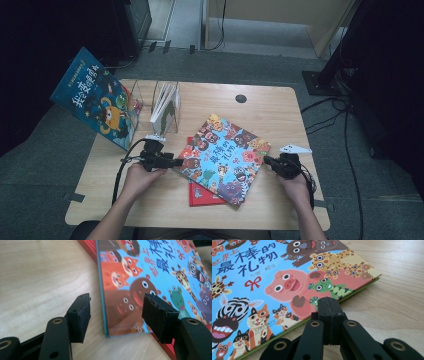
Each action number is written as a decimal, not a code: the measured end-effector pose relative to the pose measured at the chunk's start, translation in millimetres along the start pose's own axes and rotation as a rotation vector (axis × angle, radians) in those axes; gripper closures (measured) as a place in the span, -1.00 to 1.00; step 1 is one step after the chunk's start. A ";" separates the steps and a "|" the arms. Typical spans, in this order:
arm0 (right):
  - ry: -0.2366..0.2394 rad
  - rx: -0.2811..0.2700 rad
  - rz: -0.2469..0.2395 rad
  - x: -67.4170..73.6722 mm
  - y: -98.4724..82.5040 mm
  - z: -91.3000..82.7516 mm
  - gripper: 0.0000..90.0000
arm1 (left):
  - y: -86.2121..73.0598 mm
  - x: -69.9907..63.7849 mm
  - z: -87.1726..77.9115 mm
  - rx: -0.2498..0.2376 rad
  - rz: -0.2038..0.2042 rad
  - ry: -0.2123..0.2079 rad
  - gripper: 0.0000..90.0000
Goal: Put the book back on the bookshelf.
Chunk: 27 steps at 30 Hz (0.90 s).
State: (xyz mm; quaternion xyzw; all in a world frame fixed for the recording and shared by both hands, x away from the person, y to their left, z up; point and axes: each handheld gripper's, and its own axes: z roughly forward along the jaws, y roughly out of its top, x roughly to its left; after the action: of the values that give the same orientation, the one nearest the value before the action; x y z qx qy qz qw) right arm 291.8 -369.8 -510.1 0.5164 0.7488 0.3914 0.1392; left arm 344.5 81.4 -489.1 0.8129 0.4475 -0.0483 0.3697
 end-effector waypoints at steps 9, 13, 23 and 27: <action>0.014 0.020 -0.001 -3.5 8.8 5.1 1.00 | 16.7 6.9 11.6 0.022 0.021 0.029 -0.08; 0.017 0.015 -0.009 -3.9 11.4 9.0 1.00 | 23.5 9.0 17.7 0.022 0.018 0.026 -0.10; 0.010 0.014 0.002 0.5 11.1 9.6 1.00 | 28.3 6.3 31.4 0.038 0.029 0.007 -0.12; 0.025 0.019 -0.020 6.7 11.9 12.6 1.00 | 27.5 3.9 33.1 0.042 0.039 -0.010 -0.07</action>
State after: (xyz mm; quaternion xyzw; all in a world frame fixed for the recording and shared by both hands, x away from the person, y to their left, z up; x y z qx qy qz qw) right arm 304.5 -356.4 -508.4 0.5050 0.7595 0.3893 0.1288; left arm 376.1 53.8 -499.2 0.8288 0.4287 -0.0544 0.3555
